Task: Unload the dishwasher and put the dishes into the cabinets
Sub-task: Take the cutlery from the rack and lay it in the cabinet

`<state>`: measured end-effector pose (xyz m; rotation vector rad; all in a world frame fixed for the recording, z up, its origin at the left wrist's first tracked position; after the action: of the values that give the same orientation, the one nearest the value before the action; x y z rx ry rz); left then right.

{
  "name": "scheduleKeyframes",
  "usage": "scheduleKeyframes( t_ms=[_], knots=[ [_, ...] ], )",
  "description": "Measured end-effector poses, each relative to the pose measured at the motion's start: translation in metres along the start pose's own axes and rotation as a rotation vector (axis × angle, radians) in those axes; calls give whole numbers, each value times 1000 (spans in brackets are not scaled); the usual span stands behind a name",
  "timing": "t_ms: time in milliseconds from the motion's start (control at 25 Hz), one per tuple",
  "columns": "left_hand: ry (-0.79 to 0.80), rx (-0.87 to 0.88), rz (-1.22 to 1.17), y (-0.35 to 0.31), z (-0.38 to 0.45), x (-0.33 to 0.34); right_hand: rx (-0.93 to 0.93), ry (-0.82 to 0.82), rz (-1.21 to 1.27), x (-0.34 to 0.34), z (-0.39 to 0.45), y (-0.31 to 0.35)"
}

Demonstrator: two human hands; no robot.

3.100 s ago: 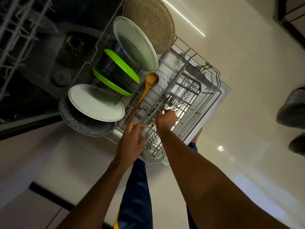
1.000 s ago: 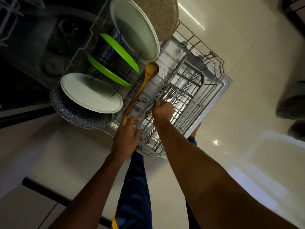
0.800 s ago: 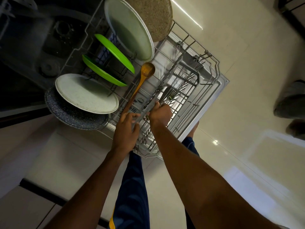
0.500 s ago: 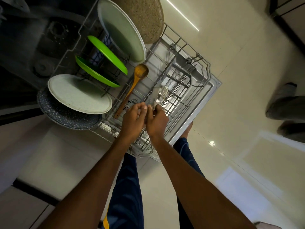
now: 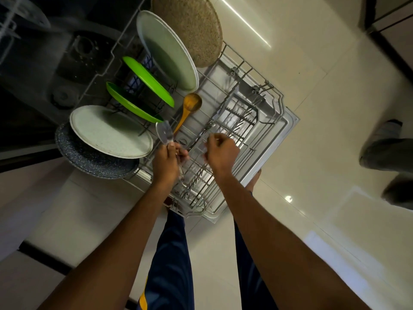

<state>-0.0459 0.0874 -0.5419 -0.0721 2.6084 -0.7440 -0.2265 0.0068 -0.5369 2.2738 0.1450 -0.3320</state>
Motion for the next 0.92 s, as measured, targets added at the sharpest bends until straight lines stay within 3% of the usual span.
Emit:
scheduleKeyframes(
  t_ms=[120,200,280,360,480,600,680,800,920],
  knots=[
    [-16,-29,-41,17,-4,-7,353,-155,261,19,44,-30],
    [-6,21,30,23,-7,-7,452,-137,229,28,65,-45],
    [11,44,74,29,-9,-6,432,-90,132,34,72,-55],
    [13,59,99,33,-12,-6,383,-208,130,28,69,-51],
    [-26,58,121,37,-15,-7,320,-267,321,24,50,-40],
    [-61,72,123,28,-15,-9,173,-350,183,-7,27,-28],
    [-51,113,139,10,-17,-9,68,-262,34,-18,8,-8],
    [-50,170,290,-13,-18,-9,64,-8,110,-2,-25,10],
    [-11,174,303,-20,-25,-6,56,123,58,21,-42,21]
  ],
)
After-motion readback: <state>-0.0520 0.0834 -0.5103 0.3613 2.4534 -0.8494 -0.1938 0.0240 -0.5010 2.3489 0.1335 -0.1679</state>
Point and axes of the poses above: each hand's wrist, its own z-axis towards the middle knuckle, its own x-axis out of the palm, y = z × x, the point moved 9 cm from there along z, towards the middle knuckle, and after that the axes turned 13 degrees about z, right-handed, at the moved point
